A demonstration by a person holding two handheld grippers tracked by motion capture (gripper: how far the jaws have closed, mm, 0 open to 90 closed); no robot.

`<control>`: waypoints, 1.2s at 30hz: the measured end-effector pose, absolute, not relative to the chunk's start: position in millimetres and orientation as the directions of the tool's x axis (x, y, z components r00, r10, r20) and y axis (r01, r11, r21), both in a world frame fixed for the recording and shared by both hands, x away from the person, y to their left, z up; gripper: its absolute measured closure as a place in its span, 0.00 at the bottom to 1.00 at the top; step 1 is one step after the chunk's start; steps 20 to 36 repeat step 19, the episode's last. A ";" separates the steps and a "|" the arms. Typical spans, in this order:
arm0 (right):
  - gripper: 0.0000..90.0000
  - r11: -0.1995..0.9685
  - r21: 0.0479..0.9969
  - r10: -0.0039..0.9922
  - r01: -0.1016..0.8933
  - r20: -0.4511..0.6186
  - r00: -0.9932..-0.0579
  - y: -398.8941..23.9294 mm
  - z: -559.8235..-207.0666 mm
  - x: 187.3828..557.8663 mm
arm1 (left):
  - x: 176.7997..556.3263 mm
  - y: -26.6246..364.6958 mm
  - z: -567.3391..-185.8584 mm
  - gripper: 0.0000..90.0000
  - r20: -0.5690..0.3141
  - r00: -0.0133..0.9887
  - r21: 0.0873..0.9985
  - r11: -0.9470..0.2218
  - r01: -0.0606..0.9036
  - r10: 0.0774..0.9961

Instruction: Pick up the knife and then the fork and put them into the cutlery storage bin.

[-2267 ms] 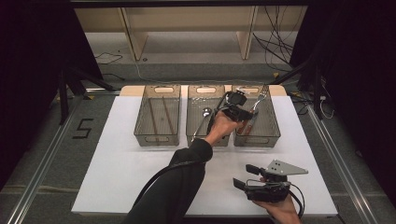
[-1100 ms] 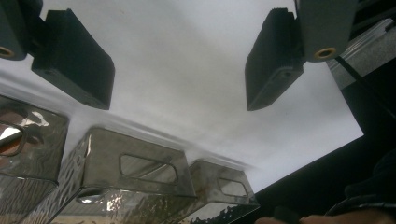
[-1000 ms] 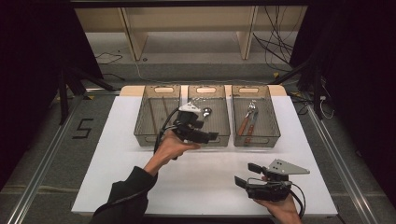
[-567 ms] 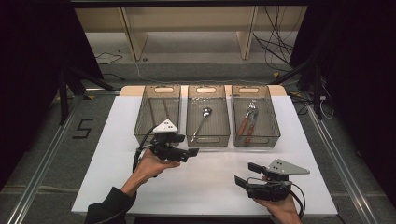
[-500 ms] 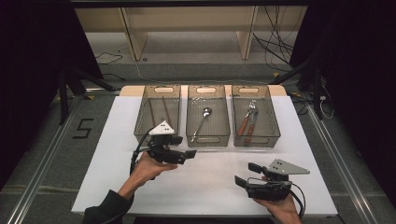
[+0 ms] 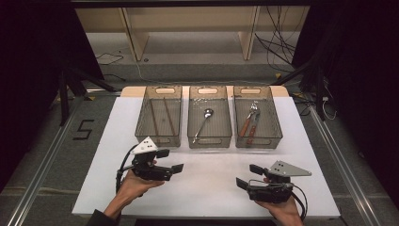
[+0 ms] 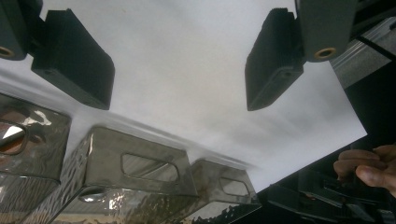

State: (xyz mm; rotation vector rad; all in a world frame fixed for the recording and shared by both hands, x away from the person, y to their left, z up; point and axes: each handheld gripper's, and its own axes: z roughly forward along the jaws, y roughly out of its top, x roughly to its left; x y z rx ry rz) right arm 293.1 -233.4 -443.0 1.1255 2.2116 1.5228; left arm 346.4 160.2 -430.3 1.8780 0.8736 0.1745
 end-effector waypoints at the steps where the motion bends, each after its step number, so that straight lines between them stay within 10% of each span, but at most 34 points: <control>1: 0.28 0.167 0.874 0.698 0.457 0.223 -0.680 -233.5 -443.1 293.3 | 344.4 162.3 -431.1 0.18 -0.253 0.725 0.845 -0.218 0.488 0.641; 36: 0.28 0.170 0.872 0.701 0.459 0.220 -0.678 -232.3 -443.4 292.8 | 332.8 177.5 -442.7 0.17 -0.255 0.703 0.845 -0.201 0.496 0.663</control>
